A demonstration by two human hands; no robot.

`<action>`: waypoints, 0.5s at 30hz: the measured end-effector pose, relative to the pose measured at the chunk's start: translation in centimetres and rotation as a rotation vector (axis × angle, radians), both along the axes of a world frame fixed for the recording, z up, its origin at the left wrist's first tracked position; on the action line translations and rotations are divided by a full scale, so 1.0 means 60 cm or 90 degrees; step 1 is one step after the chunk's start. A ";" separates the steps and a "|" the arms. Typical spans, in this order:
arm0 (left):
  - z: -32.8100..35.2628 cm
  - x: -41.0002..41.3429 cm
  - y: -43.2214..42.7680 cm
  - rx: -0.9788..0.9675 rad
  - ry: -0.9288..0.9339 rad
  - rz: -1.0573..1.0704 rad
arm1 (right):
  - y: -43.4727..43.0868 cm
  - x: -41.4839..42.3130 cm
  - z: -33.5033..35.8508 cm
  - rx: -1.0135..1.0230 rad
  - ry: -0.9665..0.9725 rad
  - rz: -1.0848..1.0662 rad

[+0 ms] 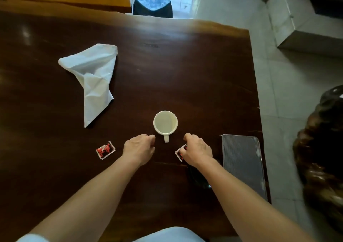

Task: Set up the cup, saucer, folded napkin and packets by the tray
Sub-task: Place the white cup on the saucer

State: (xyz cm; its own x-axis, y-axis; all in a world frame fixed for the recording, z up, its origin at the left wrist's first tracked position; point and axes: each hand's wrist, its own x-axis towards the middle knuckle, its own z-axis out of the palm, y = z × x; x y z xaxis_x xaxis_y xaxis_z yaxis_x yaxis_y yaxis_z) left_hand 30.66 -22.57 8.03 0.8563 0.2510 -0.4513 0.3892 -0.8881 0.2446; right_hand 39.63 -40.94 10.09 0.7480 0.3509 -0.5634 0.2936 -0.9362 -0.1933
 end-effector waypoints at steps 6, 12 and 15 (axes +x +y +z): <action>-0.052 0.023 0.031 -0.016 0.038 0.018 | 0.033 0.019 -0.054 0.017 0.032 -0.074; -0.092 0.040 0.047 -0.048 0.062 0.117 | 0.039 0.038 -0.103 0.029 0.063 -0.149; -0.106 0.051 0.055 -0.058 0.058 0.157 | 0.041 0.050 -0.121 0.045 0.078 -0.174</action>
State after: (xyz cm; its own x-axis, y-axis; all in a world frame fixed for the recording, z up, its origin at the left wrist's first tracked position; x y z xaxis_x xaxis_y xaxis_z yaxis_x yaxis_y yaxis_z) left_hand 33.70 -19.26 1.65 0.7294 0.4016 -0.5538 0.6148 -0.7398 0.2733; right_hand 42.64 -38.49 2.83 0.7480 0.1873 -0.6368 0.0033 -0.9604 -0.2786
